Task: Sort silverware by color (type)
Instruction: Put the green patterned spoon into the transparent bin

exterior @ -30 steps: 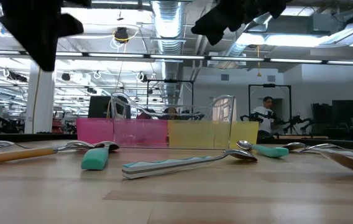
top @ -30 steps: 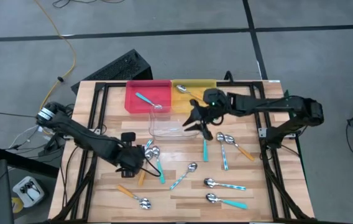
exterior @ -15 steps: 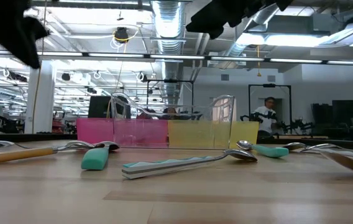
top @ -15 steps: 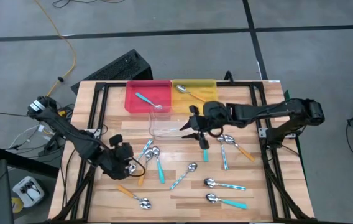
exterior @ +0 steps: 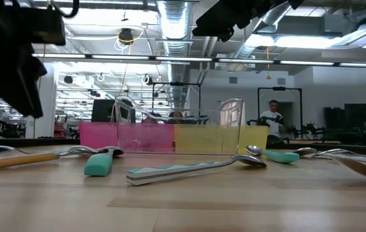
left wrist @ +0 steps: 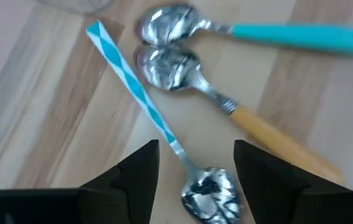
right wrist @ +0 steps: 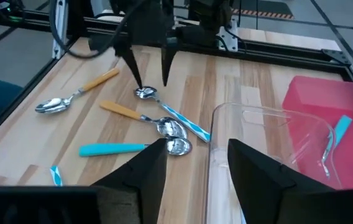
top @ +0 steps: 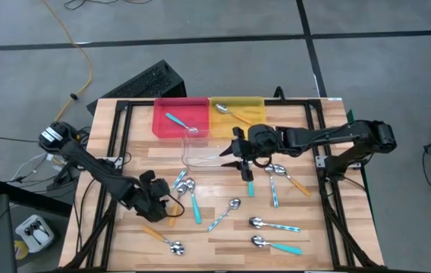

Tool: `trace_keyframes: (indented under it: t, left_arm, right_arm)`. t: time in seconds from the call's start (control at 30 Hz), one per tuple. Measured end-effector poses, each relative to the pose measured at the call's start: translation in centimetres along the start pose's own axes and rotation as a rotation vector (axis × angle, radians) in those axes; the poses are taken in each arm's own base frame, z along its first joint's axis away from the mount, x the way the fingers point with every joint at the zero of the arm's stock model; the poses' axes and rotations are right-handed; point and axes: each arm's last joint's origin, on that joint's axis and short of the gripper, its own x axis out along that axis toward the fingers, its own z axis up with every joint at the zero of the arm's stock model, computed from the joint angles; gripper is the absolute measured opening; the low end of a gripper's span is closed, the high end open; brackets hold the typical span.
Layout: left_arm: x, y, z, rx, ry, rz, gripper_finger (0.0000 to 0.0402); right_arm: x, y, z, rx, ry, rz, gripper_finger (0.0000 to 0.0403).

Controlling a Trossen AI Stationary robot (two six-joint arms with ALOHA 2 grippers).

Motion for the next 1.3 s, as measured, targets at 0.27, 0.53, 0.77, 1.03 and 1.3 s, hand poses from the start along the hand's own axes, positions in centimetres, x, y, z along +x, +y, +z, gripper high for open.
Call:
trace_keyframes:
  t: [0.27,0.53,0.77,1.03,1.3]
  left_arm:
    - [3.1,-1.0,-0.9,-0.007,0.018,0.124,0.0195]
    - [4.9,-0.9,-1.2,-0.116,0.103,0.18,0.0192]
    - [5.7,-0.3,-1.7,-0.193,0.124,0.115,0.014]
    - [5.3,-0.1,-1.6,-0.232,0.115,0.095,0.0011]
    - [4.5,0.1,-1.4,-0.243,0.113,0.052,0.0004]
  right_arm:
    - [0.0,0.0,0.0,0.008,0.002,0.002,0.0195]
    - [0.0,0.1,-0.1,0.018,0.009,0.006,0.0195]
    - [0.0,0.1,-0.1,0.027,0.009,0.006,0.0195]
    - [0.0,0.1,-0.1,0.035,0.01,0.006,0.0195]
    - [0.0,0.1,-0.1,0.051,0.01,0.006,0.0195]
